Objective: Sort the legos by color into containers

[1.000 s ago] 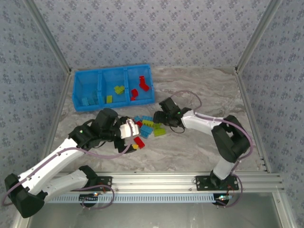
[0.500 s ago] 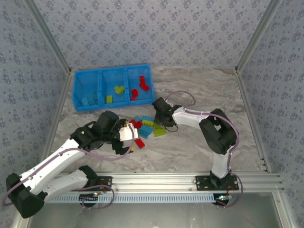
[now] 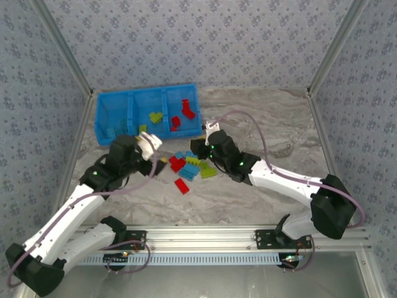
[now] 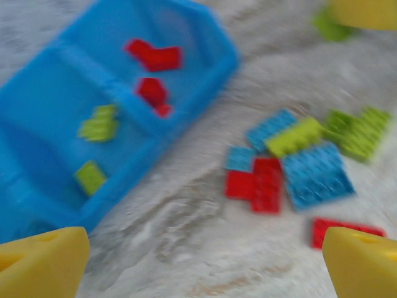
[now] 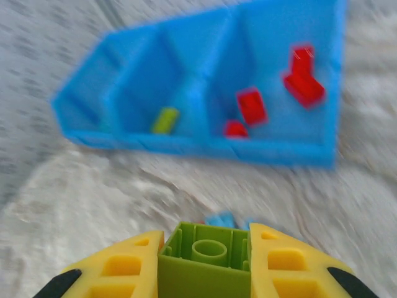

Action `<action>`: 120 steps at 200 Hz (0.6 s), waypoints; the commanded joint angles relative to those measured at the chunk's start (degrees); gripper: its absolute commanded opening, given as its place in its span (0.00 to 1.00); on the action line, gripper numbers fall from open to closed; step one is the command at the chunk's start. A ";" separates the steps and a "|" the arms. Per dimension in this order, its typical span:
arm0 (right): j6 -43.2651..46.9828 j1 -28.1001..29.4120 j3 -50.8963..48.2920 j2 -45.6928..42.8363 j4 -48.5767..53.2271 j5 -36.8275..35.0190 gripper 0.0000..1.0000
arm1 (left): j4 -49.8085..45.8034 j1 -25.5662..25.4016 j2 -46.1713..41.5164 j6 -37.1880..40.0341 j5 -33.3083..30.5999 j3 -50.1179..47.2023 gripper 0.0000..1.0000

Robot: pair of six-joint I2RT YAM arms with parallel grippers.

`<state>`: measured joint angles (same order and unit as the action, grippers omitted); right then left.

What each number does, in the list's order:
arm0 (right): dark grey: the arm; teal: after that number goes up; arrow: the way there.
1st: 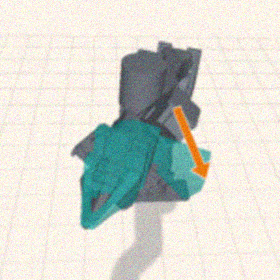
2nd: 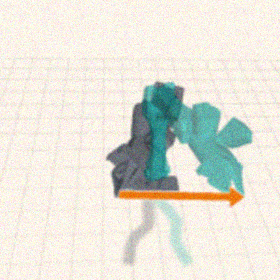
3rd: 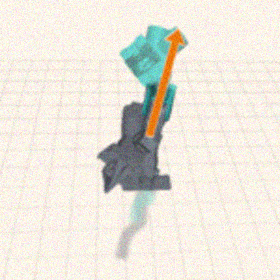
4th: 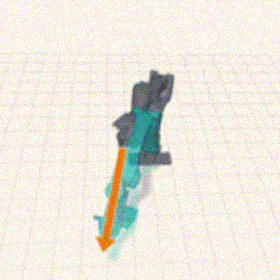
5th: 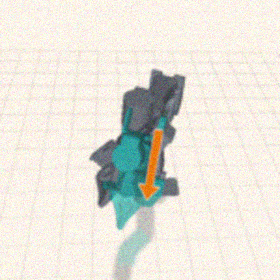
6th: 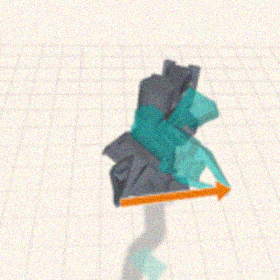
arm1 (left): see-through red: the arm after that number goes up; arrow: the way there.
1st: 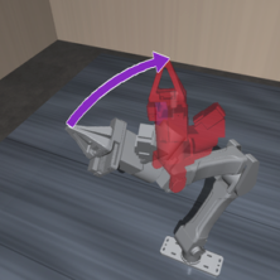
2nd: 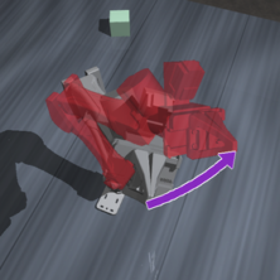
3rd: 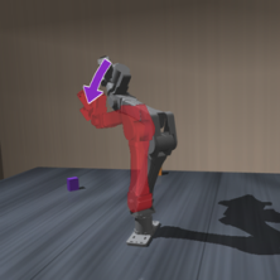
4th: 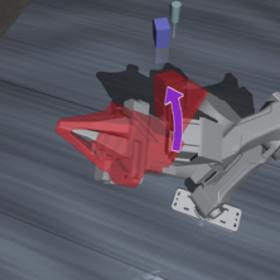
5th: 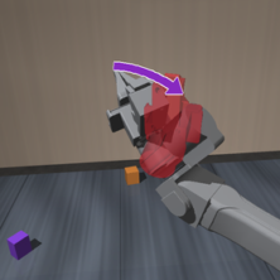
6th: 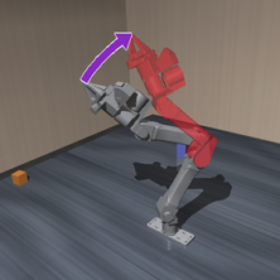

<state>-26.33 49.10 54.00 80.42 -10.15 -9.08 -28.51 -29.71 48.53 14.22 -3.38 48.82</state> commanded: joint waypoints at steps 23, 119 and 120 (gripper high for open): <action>10.95 -3.50 11.11 11.38 -6.44 14.76 0.19 | 4.04 10.94 -2.36 -11.61 6.65 2.01 0.95; 25.89 -1.94 58.57 50.75 16.23 7.22 0.22 | 4.92 11.77 -5.99 -10.96 0.70 0.28 0.95; 26.02 -1.97 59.24 51.13 16.57 7.32 0.22 | 4.94 11.87 -6.03 -10.92 0.72 0.21 0.95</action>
<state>-7.25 47.24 102.59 124.33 -4.03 1.17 -26.13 -18.61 45.06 3.90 -0.82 50.17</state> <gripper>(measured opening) 0.283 0.954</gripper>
